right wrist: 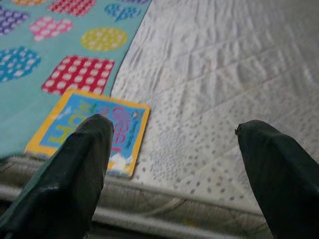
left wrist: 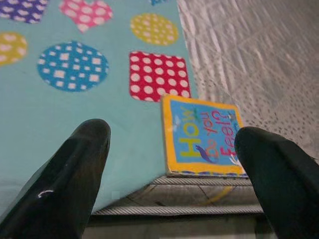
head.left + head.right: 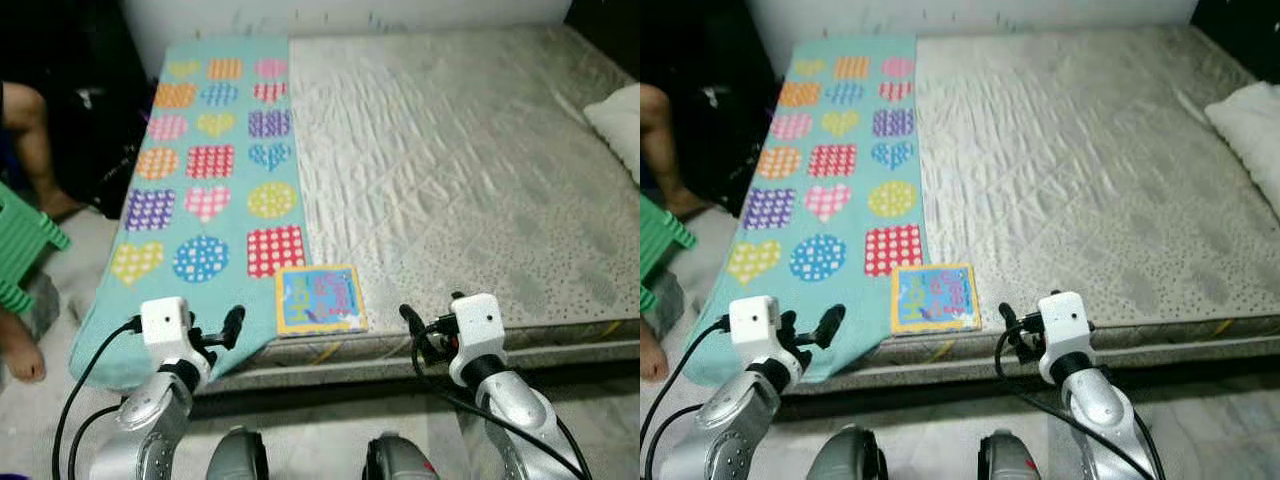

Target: Clean up the room

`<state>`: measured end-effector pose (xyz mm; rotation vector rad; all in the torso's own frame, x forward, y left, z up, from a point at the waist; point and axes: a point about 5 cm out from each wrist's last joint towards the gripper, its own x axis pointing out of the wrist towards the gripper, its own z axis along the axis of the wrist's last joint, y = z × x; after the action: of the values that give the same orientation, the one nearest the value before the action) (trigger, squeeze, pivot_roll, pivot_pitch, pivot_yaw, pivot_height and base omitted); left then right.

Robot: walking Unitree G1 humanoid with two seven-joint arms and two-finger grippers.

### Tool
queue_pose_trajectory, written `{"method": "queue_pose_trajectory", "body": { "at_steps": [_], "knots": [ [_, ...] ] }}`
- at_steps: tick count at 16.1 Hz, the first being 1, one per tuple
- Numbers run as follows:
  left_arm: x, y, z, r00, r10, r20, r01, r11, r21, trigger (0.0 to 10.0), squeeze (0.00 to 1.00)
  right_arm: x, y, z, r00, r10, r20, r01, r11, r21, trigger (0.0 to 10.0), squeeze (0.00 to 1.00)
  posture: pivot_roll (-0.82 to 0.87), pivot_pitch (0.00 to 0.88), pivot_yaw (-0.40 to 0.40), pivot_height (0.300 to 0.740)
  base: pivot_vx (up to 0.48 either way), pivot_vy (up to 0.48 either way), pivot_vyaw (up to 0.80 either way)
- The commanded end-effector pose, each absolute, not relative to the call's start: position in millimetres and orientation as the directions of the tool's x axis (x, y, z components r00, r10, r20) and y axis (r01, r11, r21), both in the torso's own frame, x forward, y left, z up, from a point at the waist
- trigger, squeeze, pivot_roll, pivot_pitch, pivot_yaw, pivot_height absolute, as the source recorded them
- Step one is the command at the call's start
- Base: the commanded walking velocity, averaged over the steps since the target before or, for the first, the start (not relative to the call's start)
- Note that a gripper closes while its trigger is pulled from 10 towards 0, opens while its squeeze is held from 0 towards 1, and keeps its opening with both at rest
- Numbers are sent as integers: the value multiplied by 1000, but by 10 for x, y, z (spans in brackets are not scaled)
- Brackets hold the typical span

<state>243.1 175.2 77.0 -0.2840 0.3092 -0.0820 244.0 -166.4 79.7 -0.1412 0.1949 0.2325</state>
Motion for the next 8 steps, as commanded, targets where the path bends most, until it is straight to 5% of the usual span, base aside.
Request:
{"method": "queue_pose_trajectory", "body": {
  "at_steps": [1, 8],
  "knots": [
    [2394, 1753, 776, 945, -121, -302, 33, 959, -281, 10000, 0, 2387, -1628, 798, 949, 218, -226, -246, 964, -105, 10000, 0, -173, 237, 43, 679, 0, 0, 0],
    [2352, 1697, 765, 936, -149, -320, 57, 958, -280, 10000, 0, 2343, -1595, 816, 946, 214, -245, -238, 968, -76, 10000, 0, -170, 236, 58, 605, 0, 0, 0]
  ]
}}
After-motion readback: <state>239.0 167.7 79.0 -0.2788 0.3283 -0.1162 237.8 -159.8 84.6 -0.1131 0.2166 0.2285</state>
